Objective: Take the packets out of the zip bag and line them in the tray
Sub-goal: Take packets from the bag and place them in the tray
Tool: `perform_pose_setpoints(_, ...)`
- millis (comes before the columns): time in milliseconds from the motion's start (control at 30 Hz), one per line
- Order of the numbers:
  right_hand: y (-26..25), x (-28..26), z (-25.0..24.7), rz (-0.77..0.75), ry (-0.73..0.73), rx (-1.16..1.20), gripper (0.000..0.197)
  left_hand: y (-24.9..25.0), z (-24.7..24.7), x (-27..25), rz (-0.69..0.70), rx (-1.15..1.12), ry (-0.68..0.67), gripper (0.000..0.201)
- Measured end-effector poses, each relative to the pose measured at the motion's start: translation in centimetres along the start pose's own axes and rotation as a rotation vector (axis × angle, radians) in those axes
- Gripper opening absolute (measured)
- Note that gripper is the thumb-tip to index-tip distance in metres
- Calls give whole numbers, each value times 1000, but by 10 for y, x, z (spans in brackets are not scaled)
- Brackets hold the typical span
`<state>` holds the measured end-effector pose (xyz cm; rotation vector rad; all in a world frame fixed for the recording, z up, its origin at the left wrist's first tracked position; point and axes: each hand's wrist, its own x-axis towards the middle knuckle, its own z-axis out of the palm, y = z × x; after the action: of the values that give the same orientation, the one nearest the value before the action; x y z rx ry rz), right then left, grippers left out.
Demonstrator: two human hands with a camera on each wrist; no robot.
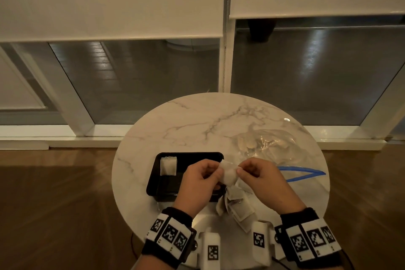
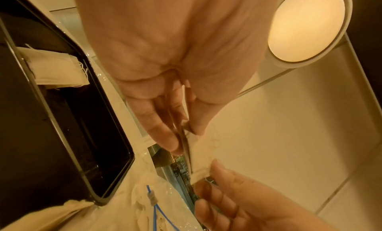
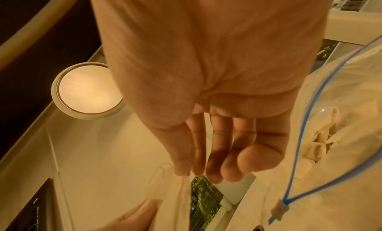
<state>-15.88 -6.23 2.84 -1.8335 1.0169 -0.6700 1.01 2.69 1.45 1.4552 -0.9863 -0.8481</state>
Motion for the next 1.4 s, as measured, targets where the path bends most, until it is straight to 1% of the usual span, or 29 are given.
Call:
perform_pose_setpoints(100,-3,0,7,0,-22,74,5,1,-3,0,-17,-68,8,9)
perform_pose_setpoints(200,-10,0,15,3,-23,149,3,1,-5,0,-28,-86,24,8)
perform_pose_setpoints(300,-13,3,25,-11,27,160,5,1,-8,-1,-41,-76,45,8)
perform_pose_setpoints(367,-14,6,31,-29,57,127,8,2,-13,-1,-28,-24,70,11)
perform_pose_setpoints(433,-15,9,38,-39,49,101,8,4,-19,-1,20,76,89,21)
perform_pose_setpoints(500,-17,12,45,-56,26,73,9,11,-28,0,96,282,83,29)
perform_pose_setpoints(533,-18,13,48,-68,14,64,9,16,-34,2,138,395,55,31)
perform_pose_setpoints(567,-20,14,52,-78,2,65,9,21,-39,4,171,494,15,28)
perform_pose_setpoints(633,-23,16,60,-91,-20,72,9,27,-47,9,187,639,-64,19)
perform_pose_setpoints(700,-23,18,68,-81,-20,71,6,27,-57,17,167,731,-98,14)
perform_pose_setpoints(767,-21,19,72,-61,16,37,4,23,-70,25,111,816,-117,10)
perform_pose_setpoints(833,-15,19,74,-40,19,-52,9,19,-88,33,43,889,-120,9)
perform_pose_setpoints(967,1,14,79,-18,-151,-317,20,11,-126,51,-76,1056,-128,12)
perform_pose_setpoints(1033,4,12,84,-41,-207,-438,23,7,-138,60,-94,1133,-132,10)
perform_pose_setpoints(1133,6,10,92,-66,-258,-551,23,1,-145,71,-122,1158,-137,8)
perform_pose_setpoints(1233,8,12,95,-82,-242,-575,21,-5,-145,79,-145,1190,-167,12)
perform_pose_setpoints(1333,11,13,96,-65,-248,-555,19,-10,-143,85,-181,1217,-186,18)
perform_pose_setpoints(1400,13,13,96,-60,-239,-538,18,-13,-141,89,-203,1254,-207,17)
